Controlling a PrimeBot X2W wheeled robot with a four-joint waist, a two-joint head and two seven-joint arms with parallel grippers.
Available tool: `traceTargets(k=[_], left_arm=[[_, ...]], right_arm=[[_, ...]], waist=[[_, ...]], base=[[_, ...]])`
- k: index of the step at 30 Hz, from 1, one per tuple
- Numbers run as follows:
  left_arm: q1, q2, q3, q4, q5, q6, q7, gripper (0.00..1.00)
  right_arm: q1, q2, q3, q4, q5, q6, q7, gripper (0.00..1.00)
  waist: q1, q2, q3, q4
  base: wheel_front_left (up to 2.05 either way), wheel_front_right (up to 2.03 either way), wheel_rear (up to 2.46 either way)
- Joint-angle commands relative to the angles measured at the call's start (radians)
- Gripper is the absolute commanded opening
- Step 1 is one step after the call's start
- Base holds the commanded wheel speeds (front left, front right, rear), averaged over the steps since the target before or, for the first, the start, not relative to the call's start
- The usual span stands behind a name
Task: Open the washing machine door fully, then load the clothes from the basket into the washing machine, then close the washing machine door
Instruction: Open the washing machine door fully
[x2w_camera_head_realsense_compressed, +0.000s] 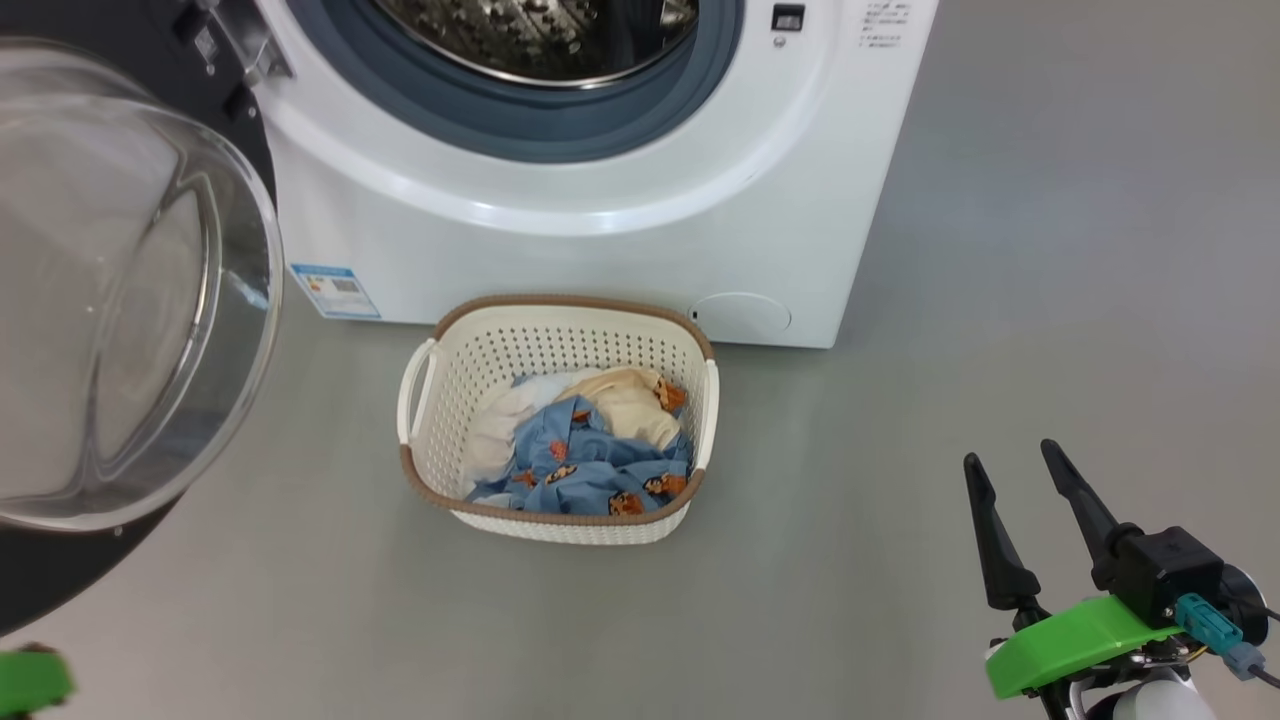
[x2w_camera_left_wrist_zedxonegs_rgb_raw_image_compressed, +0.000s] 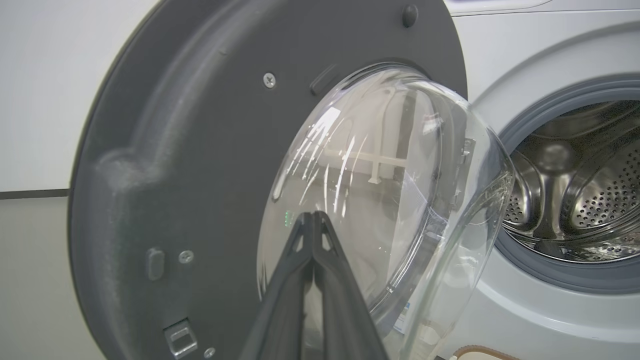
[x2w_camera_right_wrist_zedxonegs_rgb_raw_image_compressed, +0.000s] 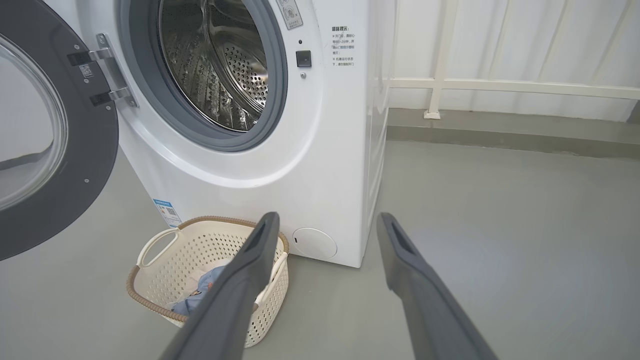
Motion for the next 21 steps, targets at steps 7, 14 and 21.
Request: traceTargets(k=[7, 14, 21], left_arm=[[0.116, 0.004, -0.124, -0.154, 0.01, -0.003, -0.005, 0.0], [0.186, 0.0, -0.245, -0.206, -0.063, 0.025, -0.005, 0.13], [0.227, 0.0, -0.354, -0.224, -0.07, 0.066, -0.005, 1.0]], right_arm=[[0.009, 0.004, 0.033, 0.002, 0.023, 0.002, -0.025, 1.0], [0.015, 0.004, 0.037, 0.015, 0.037, 0.002, -0.036, 1.0], [0.019, 0.005, 0.042, 0.006, 0.037, 0.002, -0.04, 1.0]], waist=[[0.0, -0.0001, -0.045, -0.026], [0.0, -0.0001, -0.061, -0.058], [0.0, -0.0001, -0.069, -0.094]], base=[[0.0, 0.0, 0.0], [0.0, 0.0, 0.0], [0.0, 0.0, 0.0]])
